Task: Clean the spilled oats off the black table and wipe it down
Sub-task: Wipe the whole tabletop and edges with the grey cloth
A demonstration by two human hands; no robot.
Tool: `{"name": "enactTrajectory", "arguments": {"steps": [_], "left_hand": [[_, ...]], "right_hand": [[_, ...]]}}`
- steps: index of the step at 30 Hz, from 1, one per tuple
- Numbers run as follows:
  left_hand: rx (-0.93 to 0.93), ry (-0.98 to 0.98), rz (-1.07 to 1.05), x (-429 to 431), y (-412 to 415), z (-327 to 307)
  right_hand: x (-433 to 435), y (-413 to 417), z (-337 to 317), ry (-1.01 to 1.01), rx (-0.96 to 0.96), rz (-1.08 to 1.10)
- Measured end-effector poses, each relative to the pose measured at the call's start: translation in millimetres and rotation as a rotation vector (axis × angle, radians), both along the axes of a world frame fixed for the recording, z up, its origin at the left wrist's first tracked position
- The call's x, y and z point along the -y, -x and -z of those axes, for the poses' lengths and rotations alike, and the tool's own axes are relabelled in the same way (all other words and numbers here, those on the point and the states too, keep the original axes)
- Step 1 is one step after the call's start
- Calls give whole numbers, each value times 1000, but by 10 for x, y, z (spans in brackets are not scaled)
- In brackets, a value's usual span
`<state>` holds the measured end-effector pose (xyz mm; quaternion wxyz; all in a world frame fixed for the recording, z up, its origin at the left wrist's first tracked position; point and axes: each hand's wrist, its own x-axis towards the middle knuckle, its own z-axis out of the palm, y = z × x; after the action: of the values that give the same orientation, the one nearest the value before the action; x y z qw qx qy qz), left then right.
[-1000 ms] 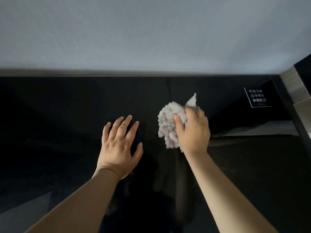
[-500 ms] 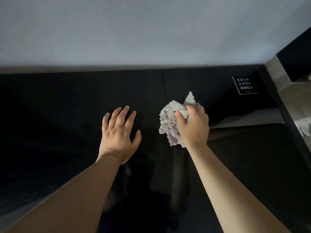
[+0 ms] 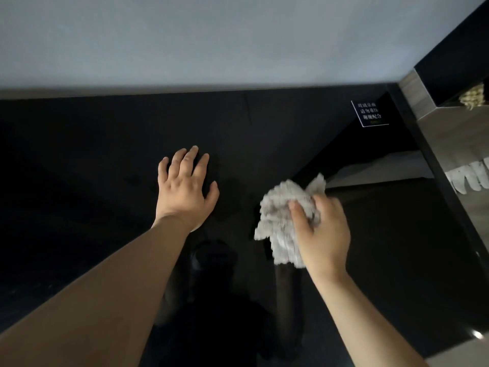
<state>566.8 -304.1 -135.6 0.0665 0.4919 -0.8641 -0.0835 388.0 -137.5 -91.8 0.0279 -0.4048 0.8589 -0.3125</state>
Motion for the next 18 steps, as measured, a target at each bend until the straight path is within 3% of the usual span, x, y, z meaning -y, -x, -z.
{"name": "enactTrajectory", "arguments": {"steps": [4,10,14,16,18], "left_hand": [[-9,14,-7,-8,2,11],[134,-6,7,-58,39,-96],[-44,-32,-35,-581,-145,-235],[-141,-44,24,-1059,-304,-250],[-157,-77,90,-1486,-448,-224]], "right_hand": [[229,93,242,-120,-86,14],[-680,-386,304,-157,-198,-27],[-938,-471,203,-202,-105,-53],[-935,-443,112,-160,-14,-44],[-854,-373,57,-85,-45,-27]]}}
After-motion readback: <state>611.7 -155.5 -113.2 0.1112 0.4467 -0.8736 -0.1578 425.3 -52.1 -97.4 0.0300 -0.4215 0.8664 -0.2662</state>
